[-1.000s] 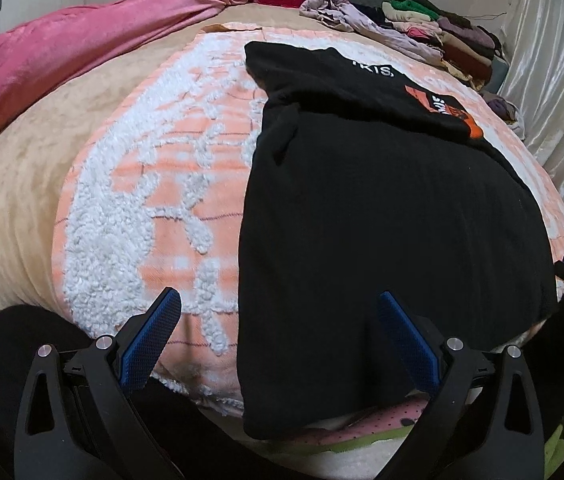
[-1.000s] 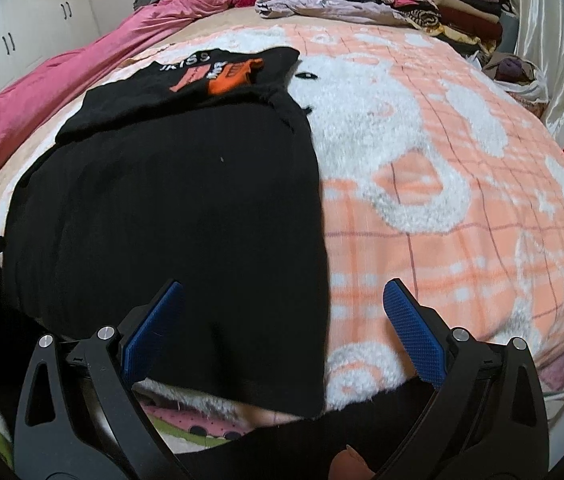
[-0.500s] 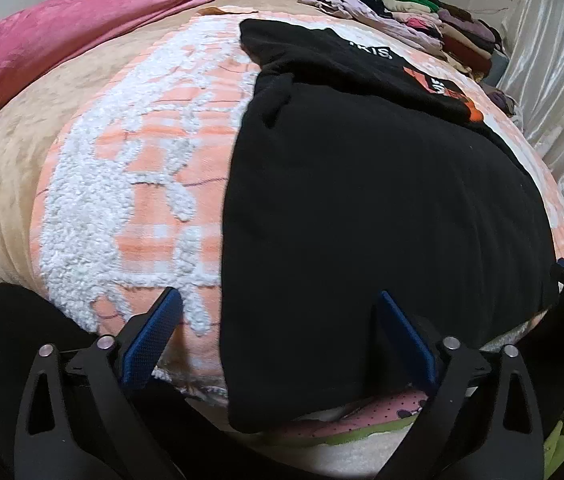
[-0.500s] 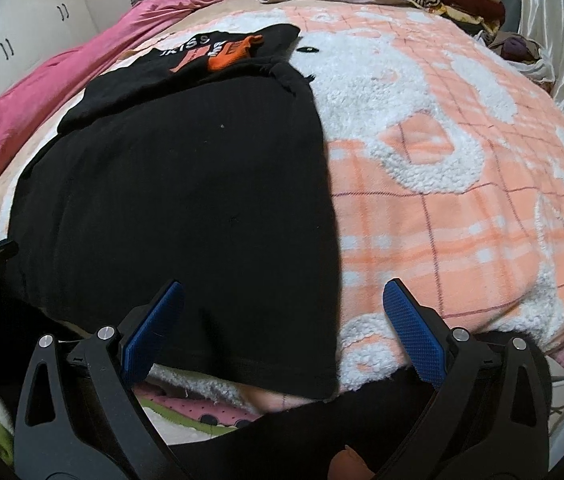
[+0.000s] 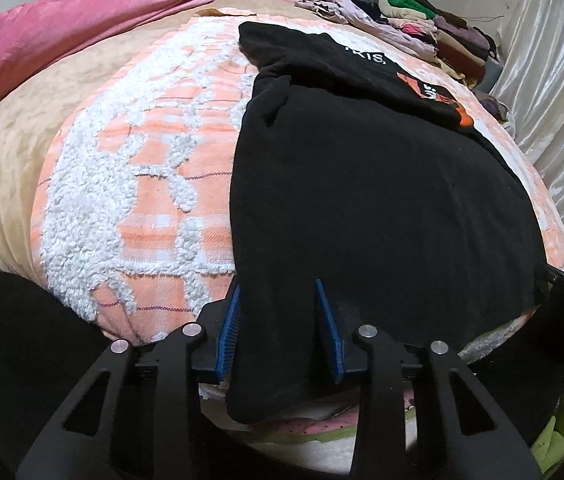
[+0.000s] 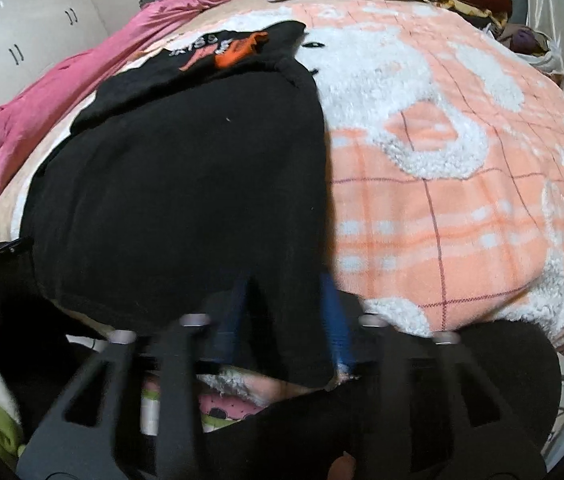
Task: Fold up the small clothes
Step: 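Close both grippers on the sweatshirt hem, then lift the hem with both grippers and fold it over toward the collar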
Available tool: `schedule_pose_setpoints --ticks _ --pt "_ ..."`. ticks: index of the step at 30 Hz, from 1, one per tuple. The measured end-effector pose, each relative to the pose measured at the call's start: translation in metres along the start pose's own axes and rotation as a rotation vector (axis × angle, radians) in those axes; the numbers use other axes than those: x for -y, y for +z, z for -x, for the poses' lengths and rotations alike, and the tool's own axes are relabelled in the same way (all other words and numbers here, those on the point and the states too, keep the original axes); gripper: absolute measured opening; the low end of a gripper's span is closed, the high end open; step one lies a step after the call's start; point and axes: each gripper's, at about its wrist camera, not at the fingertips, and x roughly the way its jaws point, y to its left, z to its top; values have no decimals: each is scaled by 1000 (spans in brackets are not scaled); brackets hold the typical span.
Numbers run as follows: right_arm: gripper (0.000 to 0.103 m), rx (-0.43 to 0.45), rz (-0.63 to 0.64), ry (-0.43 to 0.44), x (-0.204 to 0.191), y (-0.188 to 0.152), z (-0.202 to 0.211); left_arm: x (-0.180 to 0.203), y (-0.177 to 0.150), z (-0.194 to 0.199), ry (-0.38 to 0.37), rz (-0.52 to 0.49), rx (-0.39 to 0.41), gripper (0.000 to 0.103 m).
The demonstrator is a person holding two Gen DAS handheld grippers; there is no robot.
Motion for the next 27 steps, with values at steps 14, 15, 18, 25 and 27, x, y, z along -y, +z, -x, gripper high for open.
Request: schedule_pose_setpoints --ticks 14,15,18,25,27 --pt "5 26 -17 114 3 2 6 11 1 1 5 -41 11 13" --pt "5 32 -29 133 5 4 7 10 2 2 -6 -40 10 11" --pt "5 50 -58 190 8 9 14 10 6 7 -37 -33 15 10" --pt "5 121 -80 299 8 34 37 8 27 28 -131 12 57 10" --pt "5 143 -82 321 8 46 42 6 38 33 -167 32 68 10"
